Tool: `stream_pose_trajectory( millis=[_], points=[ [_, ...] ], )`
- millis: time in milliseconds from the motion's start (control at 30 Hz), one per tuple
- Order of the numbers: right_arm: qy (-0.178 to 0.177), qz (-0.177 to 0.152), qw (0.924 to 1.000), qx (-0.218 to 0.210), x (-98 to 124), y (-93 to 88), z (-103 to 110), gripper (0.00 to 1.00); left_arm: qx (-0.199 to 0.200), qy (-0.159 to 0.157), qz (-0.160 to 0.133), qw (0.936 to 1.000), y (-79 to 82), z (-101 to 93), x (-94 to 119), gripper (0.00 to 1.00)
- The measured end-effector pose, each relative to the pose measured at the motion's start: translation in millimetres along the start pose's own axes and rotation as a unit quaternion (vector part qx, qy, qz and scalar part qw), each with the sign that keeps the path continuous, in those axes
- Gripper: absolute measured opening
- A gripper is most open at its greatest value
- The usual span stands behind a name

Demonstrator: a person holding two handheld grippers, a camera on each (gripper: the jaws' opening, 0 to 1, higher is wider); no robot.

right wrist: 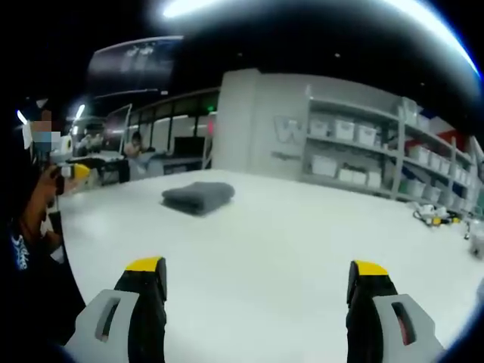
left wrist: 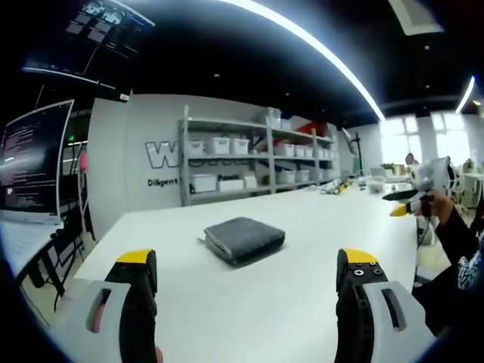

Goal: Open the folded towel by lifting each exposed corner and separating the folded layers until the towel lies flat within the target outline without major curled edges

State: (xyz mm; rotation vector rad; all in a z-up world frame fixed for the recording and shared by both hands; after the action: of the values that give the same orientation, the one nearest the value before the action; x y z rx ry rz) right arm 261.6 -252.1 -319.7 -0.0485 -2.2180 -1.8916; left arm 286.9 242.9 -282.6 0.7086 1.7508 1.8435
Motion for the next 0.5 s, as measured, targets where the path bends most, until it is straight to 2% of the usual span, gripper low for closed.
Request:
stream_pose_trajectory(
  millis=[200, 333, 500],
  points=[
    [0.005, -0.02, 0.9998, -0.006, 4, 9.2, 3, 1.0, -0.003, 0.001, -0.001, 1.0, 5.1, 0.9, 1, 0.96],
    [0.006, -0.016, 0.9999, -0.001, 0, 15.2, 2, 1.0, -0.006, -0.004, -0.003, 1.0, 11.6, 1.4, 0, 0.96],
    [-0.005, -0.032, 0.9995, 0.002, -2, 33.4, -1, 1.0, -0.008, -0.007, 0.001, 0.9999, 17.0, 3.2, -6, 0.97]
  ],
)
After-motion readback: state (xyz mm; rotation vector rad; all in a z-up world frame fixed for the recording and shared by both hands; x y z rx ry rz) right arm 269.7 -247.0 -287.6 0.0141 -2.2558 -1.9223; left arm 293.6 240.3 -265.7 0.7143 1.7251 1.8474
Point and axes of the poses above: the point that each gripper's makers call its tool centre point, and the gripper's own axes: x roughly backward along the fingers, z roughly to its left, y roughly out of its top, the point moved 6 cm from there along x, roughly backward along the fingers, and after that the axes turned 13 degrees about -y, right-handed, at the moved point
